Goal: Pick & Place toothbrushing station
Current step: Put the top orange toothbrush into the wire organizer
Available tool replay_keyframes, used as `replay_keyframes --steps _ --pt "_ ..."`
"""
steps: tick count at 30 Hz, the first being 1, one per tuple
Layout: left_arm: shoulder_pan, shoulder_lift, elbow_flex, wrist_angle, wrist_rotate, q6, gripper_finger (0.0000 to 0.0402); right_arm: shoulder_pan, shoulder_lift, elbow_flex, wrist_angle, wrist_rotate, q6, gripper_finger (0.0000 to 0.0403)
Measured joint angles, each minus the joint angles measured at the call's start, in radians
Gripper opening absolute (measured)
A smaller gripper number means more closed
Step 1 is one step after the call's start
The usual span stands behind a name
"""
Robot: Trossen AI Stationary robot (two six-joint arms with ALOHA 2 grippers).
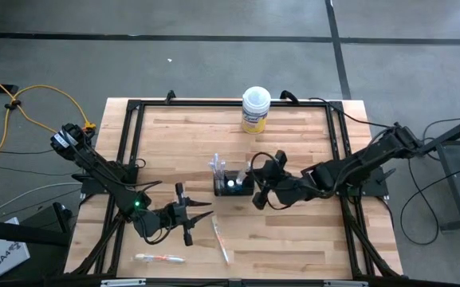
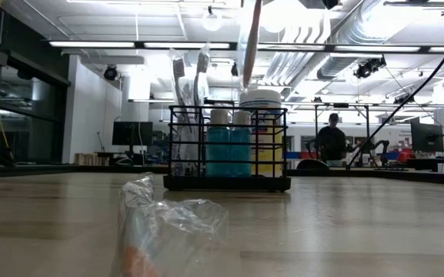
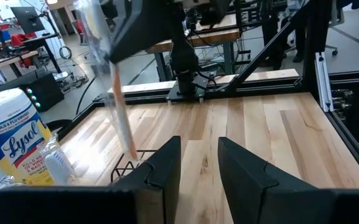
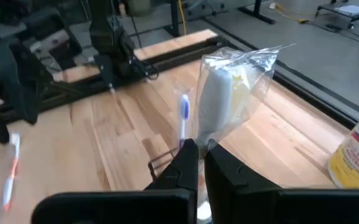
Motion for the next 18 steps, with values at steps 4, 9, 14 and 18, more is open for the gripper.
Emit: replay_keyframes --steps 4,9,14,18 --pt "0.000 0.000 0.000 0.000 -0.001 0.000 0.0102 0.000 0.005 0.000 -0.029 0.001 0.027 0.0003" --pt "0.000 0.000 0.000 0.000 -0.001 0.000 0.0102 0.012 0.007 0.000 -0.044 0.017 0.033 0.0003" --pt "0.000 0.000 0.000 0.000 -0.002 0.000 0.0102 0.013 0.007 0.000 -0.094 0.019 0.078 0.0003" --pt "0.000 0.000 0.000 0.000 -0.002 0.000 0.0102 0.013 0.014 0.000 -0.138 0.020 0.126 0.0003"
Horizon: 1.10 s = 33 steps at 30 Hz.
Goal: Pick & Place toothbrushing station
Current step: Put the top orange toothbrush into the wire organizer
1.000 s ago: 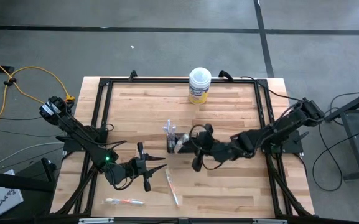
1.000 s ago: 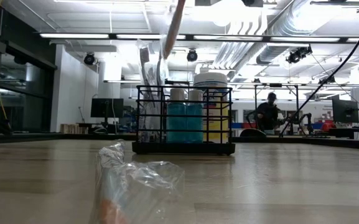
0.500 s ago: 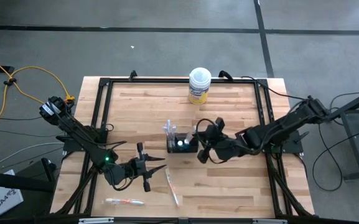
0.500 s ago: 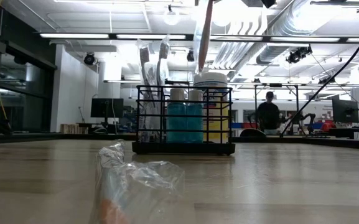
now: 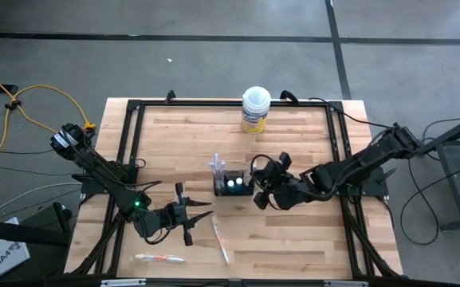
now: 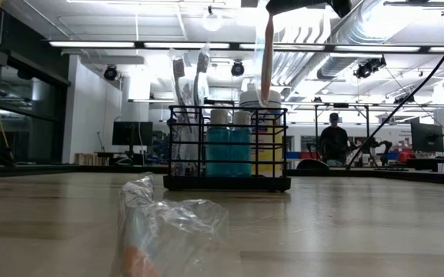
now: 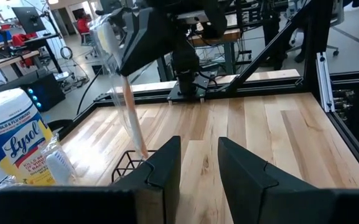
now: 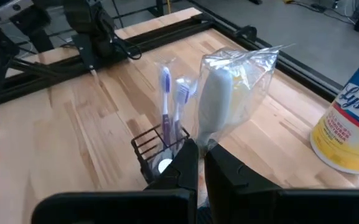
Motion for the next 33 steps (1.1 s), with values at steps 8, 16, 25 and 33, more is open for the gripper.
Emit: replay_keyframes --steps 8,16,25,33 --pt "0.000 0.000 0.000 0.000 0.000 0.000 0.0102 0.006 0.013 0.000 0.000 -0.001 0.012 0.0003" --pt "0.000 0.000 0.000 0.000 0.001 0.000 0.0102 0.005 0.057 0.000 -0.014 -0.005 0.032 0.0003" --pt "0.000 0.000 0.000 0.000 0.006 0.000 0.0102 0.005 0.117 0.001 -0.018 -0.001 0.120 0.0003" --pt "0.000 0.000 0.000 0.000 0.006 -0.001 0.0102 0.003 0.151 0.000 -0.026 0.018 0.178 0.0009"
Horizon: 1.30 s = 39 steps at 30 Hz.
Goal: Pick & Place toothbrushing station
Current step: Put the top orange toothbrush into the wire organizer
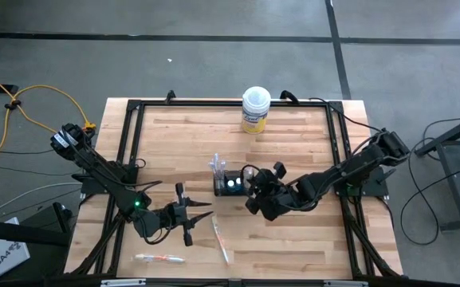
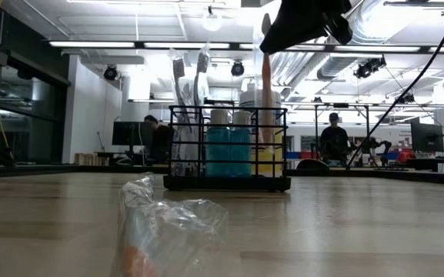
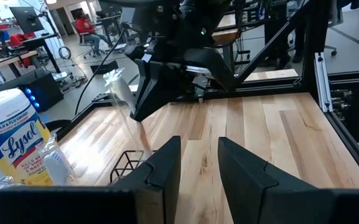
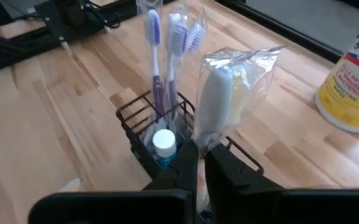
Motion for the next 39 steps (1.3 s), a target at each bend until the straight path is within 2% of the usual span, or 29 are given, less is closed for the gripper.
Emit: replay_keyframes --steps 11,27,39 --pt "-0.019 0.000 0.000 0.003 -0.001 0.008 0.0102 0.000 0.002 0.000 -0.013 -0.023 0.032 0.0037" --pt "-0.019 0.000 0.000 0.007 -0.001 0.008 0.0102 -0.032 0.002 0.000 -0.013 -0.057 0.036 0.0103" --pt "-0.019 0.000 0.000 0.006 -0.001 0.008 0.0102 -0.031 0.002 0.000 -0.012 -0.069 0.035 0.0115"
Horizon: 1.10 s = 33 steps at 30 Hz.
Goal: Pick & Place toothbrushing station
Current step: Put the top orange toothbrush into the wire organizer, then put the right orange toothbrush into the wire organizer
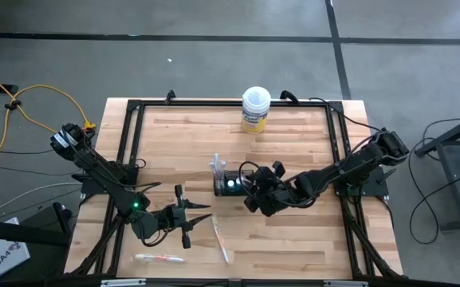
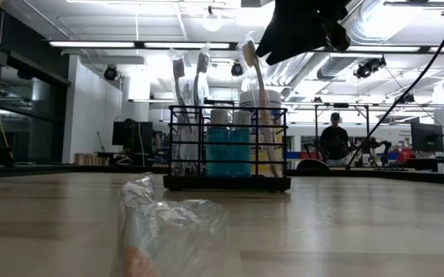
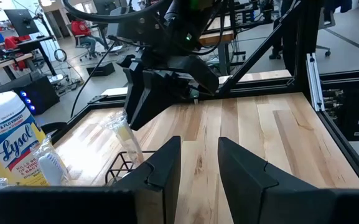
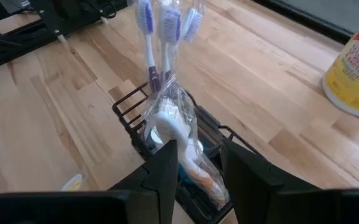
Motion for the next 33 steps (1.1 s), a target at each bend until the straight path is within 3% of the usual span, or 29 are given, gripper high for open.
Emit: replay_keyframes --steps 18,27,33 --pt "0.000 0.000 0.000 0.000 0.000 -0.008 0.0102 0.015 -0.054 0.000 0.093 -0.038 -0.133 0.0114" --pt "-0.033 0.000 0.000 -0.008 0.002 -0.019 0.0102 0.080 -0.052 0.000 0.172 -0.133 -0.092 0.0114" --pt "-0.072 0.000 0.000 -0.037 -0.042 -0.056 0.0102 0.144 -0.035 0.000 0.272 -0.136 -0.083 0.0114"
